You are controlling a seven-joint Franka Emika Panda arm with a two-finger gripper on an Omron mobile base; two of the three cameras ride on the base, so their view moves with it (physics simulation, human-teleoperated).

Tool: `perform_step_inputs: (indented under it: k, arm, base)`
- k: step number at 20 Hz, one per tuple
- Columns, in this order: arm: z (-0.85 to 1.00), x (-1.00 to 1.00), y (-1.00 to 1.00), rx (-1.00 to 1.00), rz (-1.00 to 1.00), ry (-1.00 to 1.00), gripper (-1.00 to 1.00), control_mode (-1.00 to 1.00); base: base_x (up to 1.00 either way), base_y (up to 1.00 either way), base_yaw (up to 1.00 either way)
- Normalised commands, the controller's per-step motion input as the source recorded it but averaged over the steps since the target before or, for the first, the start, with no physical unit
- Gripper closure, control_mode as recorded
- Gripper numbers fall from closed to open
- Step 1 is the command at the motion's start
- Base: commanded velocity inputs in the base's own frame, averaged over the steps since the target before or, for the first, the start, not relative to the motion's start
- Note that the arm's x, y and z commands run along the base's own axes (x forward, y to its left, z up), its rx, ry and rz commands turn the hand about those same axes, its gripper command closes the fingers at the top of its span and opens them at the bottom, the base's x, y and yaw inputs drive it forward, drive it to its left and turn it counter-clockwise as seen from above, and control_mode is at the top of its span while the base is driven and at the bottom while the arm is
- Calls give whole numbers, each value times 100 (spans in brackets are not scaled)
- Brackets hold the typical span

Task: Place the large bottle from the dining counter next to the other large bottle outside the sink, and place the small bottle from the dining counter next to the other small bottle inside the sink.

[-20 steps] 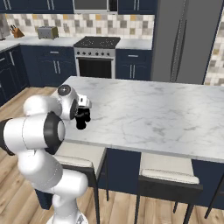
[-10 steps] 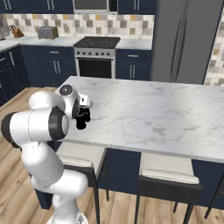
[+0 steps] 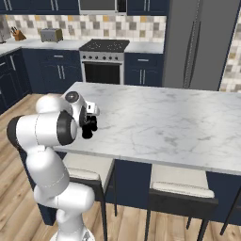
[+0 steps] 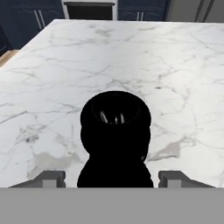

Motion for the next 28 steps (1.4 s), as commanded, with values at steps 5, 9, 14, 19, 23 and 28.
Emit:
perform_step_inputs:
  k: [5, 9, 14, 19, 23, 28]
  arm:
    - [-4, 5, 6, 0, 1, 0, 100, -100]
    - [0, -3, 0, 0, 4, -3, 100, -100]
    - [8, -9, 0, 1, 3, -6, 100, -100]
    - [27, 0, 0, 6, 0, -4, 100, -100]
    - [17, 0, -4, 11, 0, -1, 100, -100]
    - [0, 0, 0, 8, 1, 0, 100, -100]
  base:
    - [0, 0, 0]
    - [0, 0, 0]
    - [0, 0, 0]
    - [0, 0, 0]
    - [0, 0, 0]
    - [0, 0, 0]
